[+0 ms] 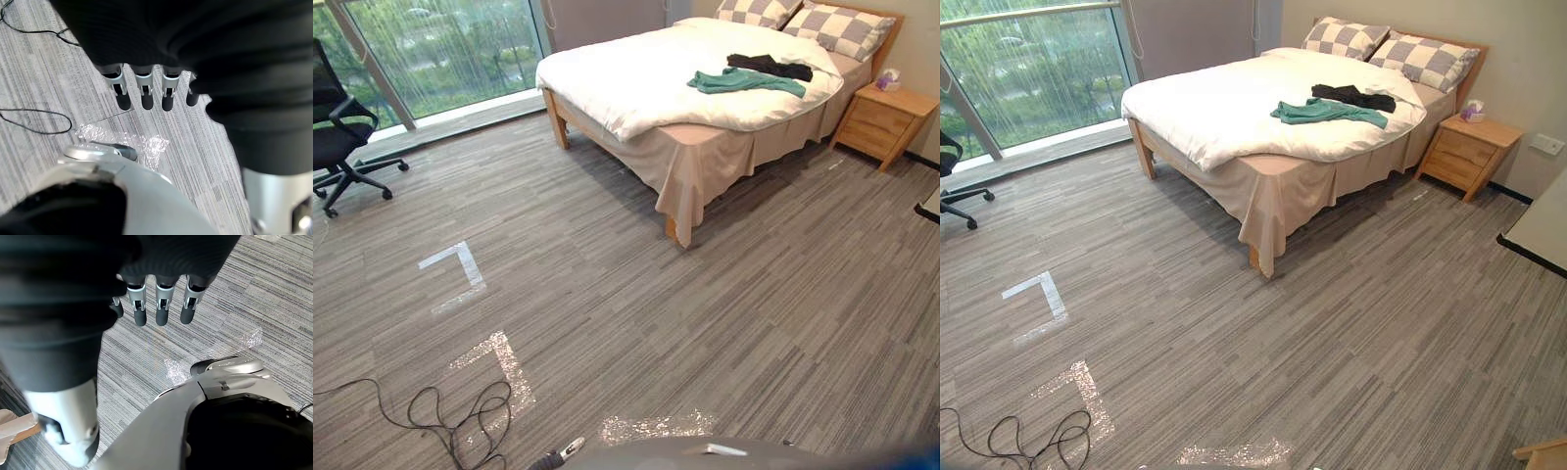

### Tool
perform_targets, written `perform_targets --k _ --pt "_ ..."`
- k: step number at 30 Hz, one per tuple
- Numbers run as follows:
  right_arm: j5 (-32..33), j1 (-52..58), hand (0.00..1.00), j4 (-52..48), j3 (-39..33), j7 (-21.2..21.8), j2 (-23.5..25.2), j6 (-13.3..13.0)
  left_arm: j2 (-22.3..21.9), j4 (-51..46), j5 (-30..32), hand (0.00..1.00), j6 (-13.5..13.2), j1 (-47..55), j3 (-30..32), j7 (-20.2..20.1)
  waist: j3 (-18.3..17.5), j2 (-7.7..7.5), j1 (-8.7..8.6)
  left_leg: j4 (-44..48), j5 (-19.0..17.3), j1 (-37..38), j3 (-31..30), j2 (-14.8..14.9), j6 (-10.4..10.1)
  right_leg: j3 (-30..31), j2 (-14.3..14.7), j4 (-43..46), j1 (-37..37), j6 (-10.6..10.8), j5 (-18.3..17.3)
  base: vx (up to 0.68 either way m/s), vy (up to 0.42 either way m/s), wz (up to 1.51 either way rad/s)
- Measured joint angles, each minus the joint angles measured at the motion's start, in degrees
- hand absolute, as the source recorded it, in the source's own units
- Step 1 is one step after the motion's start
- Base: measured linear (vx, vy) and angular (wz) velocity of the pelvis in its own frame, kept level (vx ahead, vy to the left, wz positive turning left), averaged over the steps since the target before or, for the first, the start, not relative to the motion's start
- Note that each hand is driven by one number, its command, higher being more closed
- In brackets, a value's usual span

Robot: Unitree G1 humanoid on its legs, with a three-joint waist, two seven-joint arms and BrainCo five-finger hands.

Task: Tidy the bed and pick cloth on bed and put in laundry

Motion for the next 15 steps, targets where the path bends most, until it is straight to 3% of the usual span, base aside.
perform_targets --k 6,9,15 --pt "-0.10 -0.70 0.00 0.83 -0.73 -0.04 0.10 -0.81 -0.04 0.01 3.48 0.00 -0.67 -1.10 -0.30 0.34 0.87 0.53 -0.03 -1.76 0.38 1.70 0.07 -0.12 0.01 -0.56 0.10 -1.89 1.74 0.58 0.32 0.08 0.000 0.00" --pt "-0.12 -1.60 0.00 0.84 -0.99 -0.16 0.21 -0.82 -0.02 0.01 3.81 0.00 -0.63 -1.56 -0.41 1.08 1.99 0.42 -0.31 -1.82 0.00 2.54 0.18 -0.06 -0.61 -1.10 0.08 -1.94 2.47 1.84 0.25 0.01 -0.005 -0.01" --pt "-0.07 -2.07 0.00 0.82 -0.99 -1.13 0.38 -0.89 0.18 0.00 4.63 0.00 0.54 -1.85 -0.79 1.18 2.26 0.23 -0.29 -1.85 -0.26 2.84 0.61 -0.04 -1.01 -1.08 0.05 -2.06 2.41 2.22 0.32 -0.01 -0.008 -0.01"
